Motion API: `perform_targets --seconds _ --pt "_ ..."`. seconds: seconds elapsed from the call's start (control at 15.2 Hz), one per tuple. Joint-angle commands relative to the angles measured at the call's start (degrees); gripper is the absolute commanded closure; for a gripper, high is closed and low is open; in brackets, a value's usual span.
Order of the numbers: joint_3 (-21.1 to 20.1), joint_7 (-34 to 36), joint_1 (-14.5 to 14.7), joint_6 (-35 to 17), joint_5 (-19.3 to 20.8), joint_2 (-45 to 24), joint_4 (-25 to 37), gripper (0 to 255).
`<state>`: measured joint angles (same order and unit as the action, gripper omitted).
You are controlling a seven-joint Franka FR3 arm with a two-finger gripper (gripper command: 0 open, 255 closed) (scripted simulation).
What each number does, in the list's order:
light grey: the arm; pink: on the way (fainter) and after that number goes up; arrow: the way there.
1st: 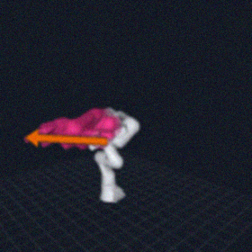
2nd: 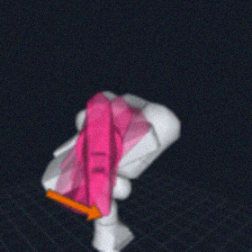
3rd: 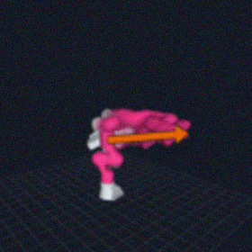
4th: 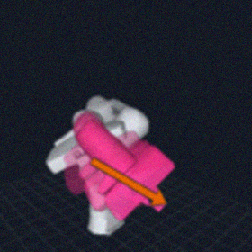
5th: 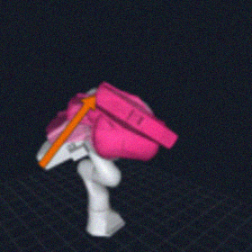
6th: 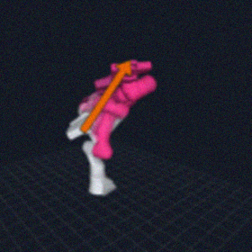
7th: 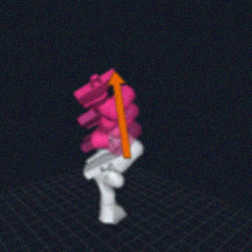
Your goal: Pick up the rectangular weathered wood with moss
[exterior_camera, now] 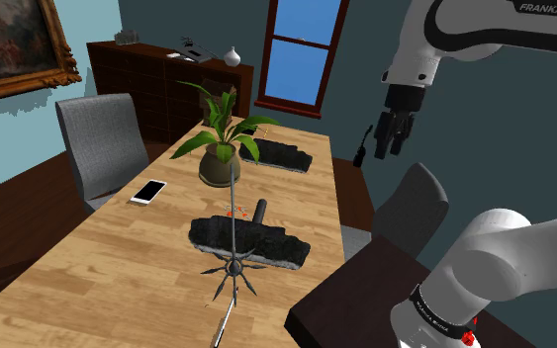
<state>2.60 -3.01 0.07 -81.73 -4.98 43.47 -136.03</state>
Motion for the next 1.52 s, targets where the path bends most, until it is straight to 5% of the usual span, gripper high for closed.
perform_targets --seconds 0.0,0.73,1.45 --pt "0.00 0.00 0.00 0.00 0.00 0.00 0.00 0" --pt "-1.43 -8.07 4.68 -22.43 -1.75 -16.41 -4.03 0" --pt "-3.87 -15.72 8.93 -40.76 -4.01 -38.16 1.54 0"
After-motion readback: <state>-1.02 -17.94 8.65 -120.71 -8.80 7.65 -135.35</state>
